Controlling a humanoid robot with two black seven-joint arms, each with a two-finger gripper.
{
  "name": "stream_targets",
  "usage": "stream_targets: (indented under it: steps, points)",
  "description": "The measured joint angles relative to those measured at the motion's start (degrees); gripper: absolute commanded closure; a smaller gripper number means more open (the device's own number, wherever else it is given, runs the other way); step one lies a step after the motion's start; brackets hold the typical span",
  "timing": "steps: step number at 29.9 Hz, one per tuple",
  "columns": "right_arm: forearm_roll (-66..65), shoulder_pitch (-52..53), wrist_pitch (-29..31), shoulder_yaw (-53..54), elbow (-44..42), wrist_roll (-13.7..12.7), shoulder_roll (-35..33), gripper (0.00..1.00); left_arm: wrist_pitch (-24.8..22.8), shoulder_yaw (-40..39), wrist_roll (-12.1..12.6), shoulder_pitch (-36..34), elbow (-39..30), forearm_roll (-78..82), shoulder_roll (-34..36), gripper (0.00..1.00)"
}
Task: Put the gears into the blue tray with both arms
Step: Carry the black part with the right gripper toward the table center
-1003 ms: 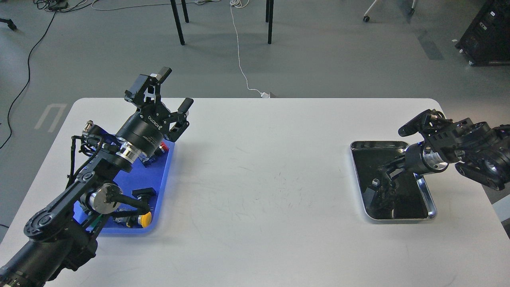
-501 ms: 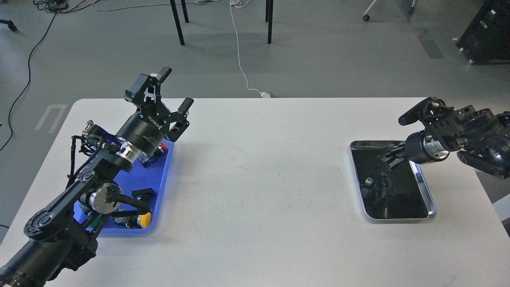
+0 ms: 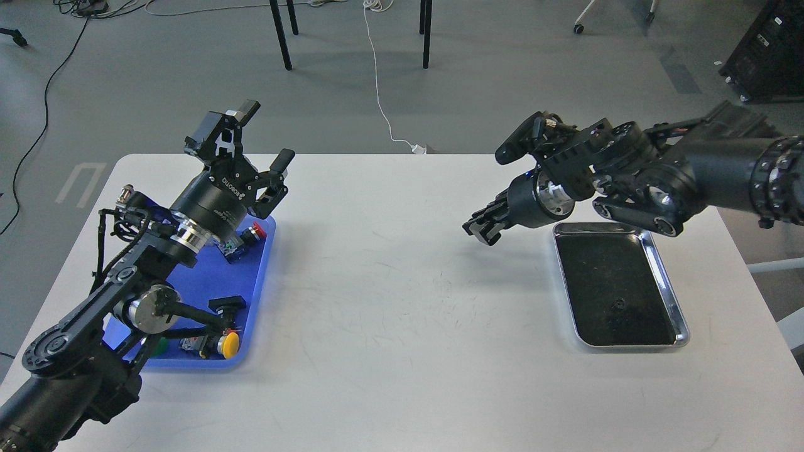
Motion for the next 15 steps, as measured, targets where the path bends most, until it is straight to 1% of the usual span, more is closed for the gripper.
stream_targets:
  steps: [4,9,15]
  points:
    - [2.0,-2.2,-4.0,-1.2,-0.4,0.0,3.8,0.84,0.0,-0.2,-0.4,0.3,-0.2,-0.1,1.0,0.02]
    - [3.1,-4.3,-8.2,-3.4,-1.0,0.0,4.2,0.84,-0.1,-0.3,-0.5,0.8,-0.5,-0.1,1.2,0.02]
    - [4.8,-5.3,-11.2,-3.8,-1.4,0.0,4.3,0.84,-0.1,-0.3,-0.6,1.1,-0.7,-0.1,1.3,0.02]
